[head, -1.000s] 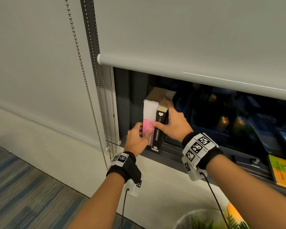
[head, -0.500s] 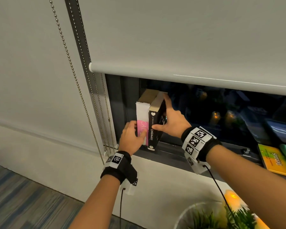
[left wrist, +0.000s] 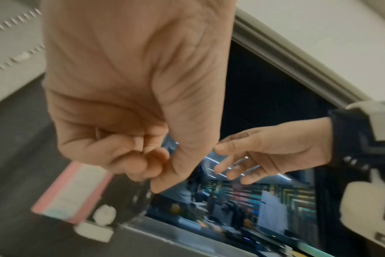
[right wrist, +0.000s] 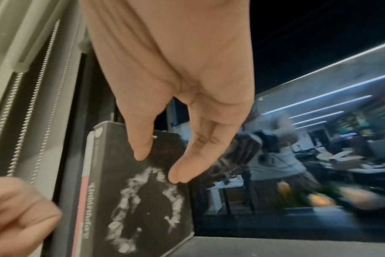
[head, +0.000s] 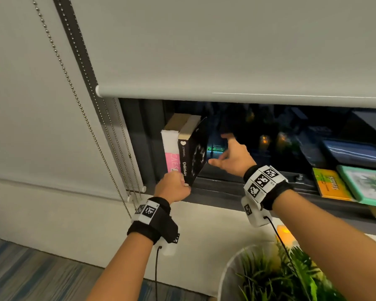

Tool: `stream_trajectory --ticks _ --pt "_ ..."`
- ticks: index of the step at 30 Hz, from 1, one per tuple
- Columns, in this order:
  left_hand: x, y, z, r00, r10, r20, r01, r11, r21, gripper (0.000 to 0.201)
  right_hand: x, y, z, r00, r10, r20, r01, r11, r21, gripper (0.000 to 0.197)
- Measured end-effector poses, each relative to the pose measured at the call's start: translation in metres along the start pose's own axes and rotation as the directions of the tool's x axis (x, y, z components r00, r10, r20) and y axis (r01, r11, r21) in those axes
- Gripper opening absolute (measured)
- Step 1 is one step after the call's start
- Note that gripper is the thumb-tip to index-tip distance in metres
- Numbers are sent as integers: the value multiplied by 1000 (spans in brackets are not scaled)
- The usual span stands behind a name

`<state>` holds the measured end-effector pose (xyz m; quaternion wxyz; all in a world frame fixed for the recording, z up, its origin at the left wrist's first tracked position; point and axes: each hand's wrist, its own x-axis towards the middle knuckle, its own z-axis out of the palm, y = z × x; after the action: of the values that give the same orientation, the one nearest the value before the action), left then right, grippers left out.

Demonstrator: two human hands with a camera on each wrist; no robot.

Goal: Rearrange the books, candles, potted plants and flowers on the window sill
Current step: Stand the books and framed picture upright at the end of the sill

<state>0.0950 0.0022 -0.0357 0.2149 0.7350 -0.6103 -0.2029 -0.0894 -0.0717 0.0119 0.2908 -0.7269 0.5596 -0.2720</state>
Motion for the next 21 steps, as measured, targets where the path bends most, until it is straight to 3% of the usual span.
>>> stream_trajectory --ticks 4,8,12,16,21 --pt "-3 20 22 990 91 112 -95 995 33 27 -19 53 -42 990 133 -36 -134 991 -12 52" --pt "-4 76 45 952 250 175 -263 963 54 23 -53 113 -105 951 247 -184 -262 963 -59 25" --pt "-3 133 65 920 338 197 -358 930 78 18 -76 160 -152 898 337 -284 -364 930 -45 21" --pt "-1 184 90 903 364 227 -392 915 93 5 -101 199 -185 853 369 -368 -444 885 -140 18" --pt "-2 226 130 873 394 287 -450 878 164 7 -121 248 -213 818 432 -379 -527 828 -194 34"
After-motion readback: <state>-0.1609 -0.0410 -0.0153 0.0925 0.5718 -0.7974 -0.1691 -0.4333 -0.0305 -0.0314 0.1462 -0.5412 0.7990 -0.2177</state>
